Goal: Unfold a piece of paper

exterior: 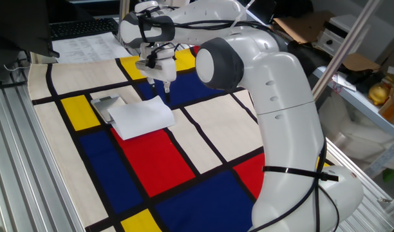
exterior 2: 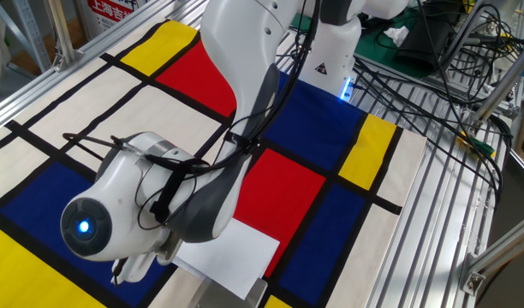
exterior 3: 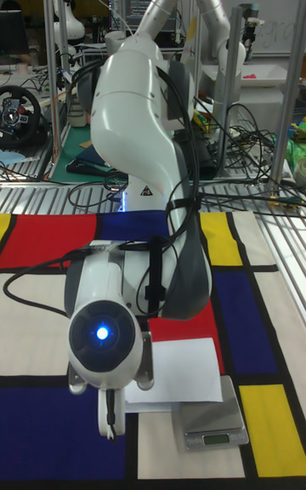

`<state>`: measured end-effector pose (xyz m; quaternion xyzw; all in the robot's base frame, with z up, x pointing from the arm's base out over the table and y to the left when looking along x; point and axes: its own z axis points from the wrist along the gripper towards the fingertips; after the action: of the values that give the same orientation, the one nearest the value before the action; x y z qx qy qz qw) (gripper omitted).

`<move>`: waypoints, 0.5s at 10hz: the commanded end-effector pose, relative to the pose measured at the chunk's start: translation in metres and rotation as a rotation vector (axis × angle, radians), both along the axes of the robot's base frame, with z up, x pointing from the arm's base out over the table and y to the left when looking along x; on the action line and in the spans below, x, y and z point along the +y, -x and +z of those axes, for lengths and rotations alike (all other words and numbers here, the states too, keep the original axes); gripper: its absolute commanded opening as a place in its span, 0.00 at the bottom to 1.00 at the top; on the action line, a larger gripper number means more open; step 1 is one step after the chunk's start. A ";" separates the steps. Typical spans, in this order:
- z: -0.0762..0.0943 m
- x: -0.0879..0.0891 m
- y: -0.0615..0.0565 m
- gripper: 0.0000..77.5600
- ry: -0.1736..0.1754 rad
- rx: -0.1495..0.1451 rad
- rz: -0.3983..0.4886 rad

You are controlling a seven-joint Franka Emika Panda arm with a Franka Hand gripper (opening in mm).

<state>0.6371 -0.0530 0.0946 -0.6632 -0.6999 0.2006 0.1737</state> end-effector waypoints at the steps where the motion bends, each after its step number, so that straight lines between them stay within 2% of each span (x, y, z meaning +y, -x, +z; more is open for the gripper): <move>1: 0.013 -0.001 0.006 1.00 -0.008 0.027 0.006; 5: 0.035 0.000 0.015 1.00 -0.030 0.064 0.036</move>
<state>0.6295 -0.0531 0.1034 -0.6554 -0.7016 0.2085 0.1864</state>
